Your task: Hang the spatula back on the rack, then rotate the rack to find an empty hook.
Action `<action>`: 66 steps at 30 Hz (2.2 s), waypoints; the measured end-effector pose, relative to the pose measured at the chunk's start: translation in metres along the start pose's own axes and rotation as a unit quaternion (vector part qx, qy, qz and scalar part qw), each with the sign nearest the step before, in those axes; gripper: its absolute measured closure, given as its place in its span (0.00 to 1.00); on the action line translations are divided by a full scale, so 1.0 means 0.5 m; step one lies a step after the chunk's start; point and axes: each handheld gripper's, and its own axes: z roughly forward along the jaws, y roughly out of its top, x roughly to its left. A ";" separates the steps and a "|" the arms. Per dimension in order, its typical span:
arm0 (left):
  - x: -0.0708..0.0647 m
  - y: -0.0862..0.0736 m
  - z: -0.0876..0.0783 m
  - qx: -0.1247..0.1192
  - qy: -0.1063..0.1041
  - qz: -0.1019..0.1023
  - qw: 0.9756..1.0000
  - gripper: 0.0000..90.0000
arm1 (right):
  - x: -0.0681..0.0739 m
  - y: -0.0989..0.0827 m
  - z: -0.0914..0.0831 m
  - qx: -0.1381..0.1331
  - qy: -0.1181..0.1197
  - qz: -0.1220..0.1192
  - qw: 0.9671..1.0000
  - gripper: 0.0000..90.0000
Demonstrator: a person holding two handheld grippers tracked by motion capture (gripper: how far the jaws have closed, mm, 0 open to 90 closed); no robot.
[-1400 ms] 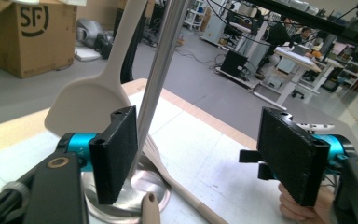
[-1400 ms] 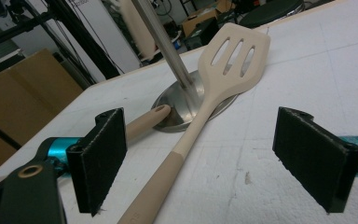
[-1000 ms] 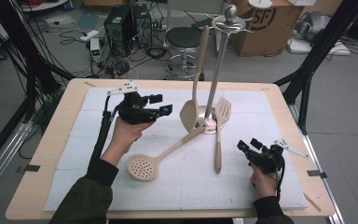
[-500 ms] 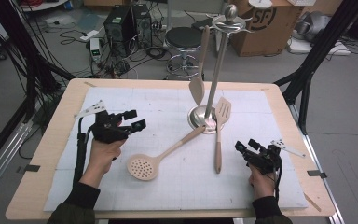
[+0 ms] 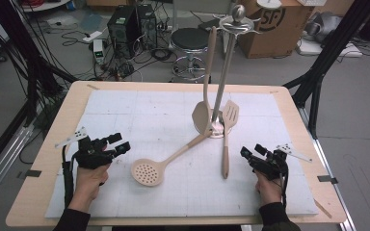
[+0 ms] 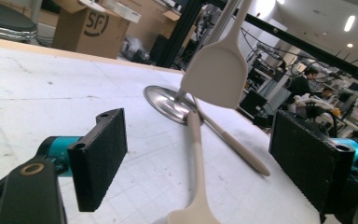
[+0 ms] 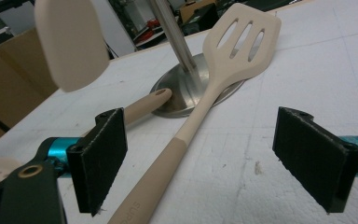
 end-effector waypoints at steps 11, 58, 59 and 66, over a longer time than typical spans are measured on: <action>-0.001 -0.033 -0.027 -0.004 0.011 0.014 1.000 0.21 | 0.007 -0.001 0.007 0.010 -0.001 -0.024 1.000 0.20; 0.012 -0.062 -0.055 -0.005 0.029 -0.002 1.000 0.20 | 0.140 0.270 0.053 -0.088 0.118 -0.049 0.988 0.91; 0.012 -0.062 -0.055 -0.006 0.029 -0.001 1.000 0.20 | 0.141 0.275 0.053 -0.089 0.117 -0.049 0.988 0.91; 0.013 -0.062 -0.057 -0.009 0.031 -0.004 0.999 0.20 | 0.139 0.313 0.054 -0.110 0.125 -0.032 0.985 0.94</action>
